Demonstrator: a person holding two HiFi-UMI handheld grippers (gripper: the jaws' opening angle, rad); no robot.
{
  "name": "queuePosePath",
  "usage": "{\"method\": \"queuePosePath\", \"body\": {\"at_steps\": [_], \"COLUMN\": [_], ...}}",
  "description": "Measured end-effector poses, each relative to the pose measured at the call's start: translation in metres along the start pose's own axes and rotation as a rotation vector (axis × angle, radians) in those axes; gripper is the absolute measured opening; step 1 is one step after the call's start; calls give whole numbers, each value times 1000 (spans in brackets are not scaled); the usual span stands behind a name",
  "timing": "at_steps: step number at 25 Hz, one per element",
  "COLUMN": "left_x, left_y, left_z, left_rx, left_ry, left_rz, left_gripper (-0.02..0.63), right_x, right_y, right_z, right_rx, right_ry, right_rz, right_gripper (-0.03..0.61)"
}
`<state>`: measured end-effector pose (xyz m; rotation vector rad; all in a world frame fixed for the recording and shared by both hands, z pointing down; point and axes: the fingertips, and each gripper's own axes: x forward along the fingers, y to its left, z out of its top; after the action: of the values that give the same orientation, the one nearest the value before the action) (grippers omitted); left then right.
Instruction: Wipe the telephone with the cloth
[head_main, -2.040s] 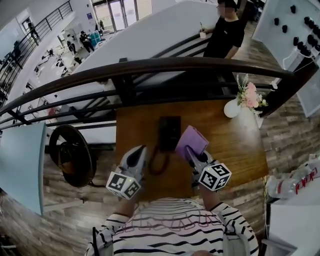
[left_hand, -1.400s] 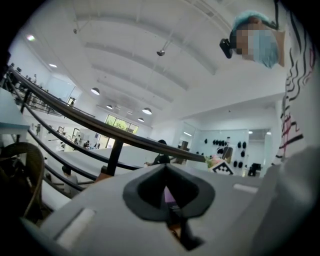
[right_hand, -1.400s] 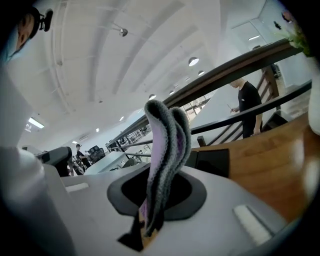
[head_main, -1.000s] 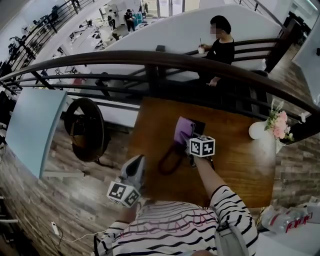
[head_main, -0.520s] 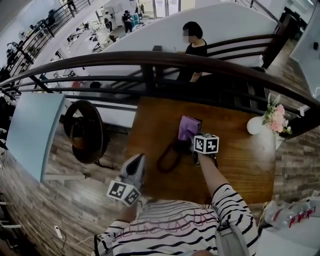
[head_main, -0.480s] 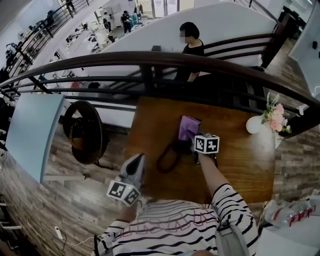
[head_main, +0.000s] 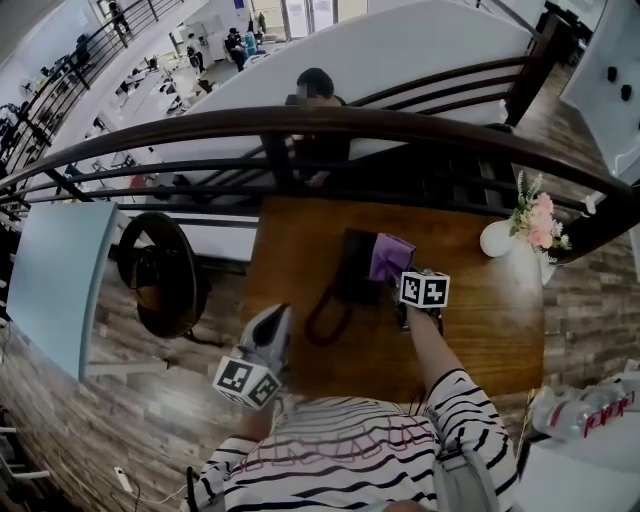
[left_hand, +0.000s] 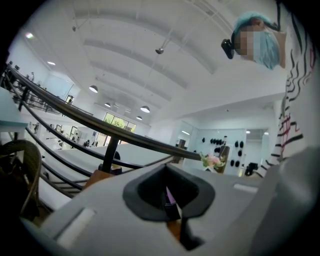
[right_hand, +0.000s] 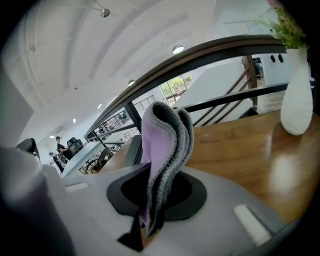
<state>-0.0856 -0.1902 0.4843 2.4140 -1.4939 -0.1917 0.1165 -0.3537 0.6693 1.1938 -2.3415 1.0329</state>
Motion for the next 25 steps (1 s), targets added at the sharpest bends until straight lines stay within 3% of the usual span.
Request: {"method": "queuePosePath", "body": {"at_steps": [7,13,19,25], "left_x": [-6,-19,-39,-59], "left_y": [-1,7,18,27], "left_z": [5,8,13,15], "left_rx": [7,3,4,0], "left_ry": [3,-8,-18,-23], "left_rz": [-27,-18,21,64], "left_gripper": [0,0,0,0], "right_x": [-15,-13,20,49], "right_y": [0,62,116,118], "right_z": [-2,0,-19,-40], "right_rx": [12,-57,-95,-87], "right_ry": [-40,-109,-51,25], "right_rz": [-42,54,152,123], "right_gripper": [49,48,48,48]}}
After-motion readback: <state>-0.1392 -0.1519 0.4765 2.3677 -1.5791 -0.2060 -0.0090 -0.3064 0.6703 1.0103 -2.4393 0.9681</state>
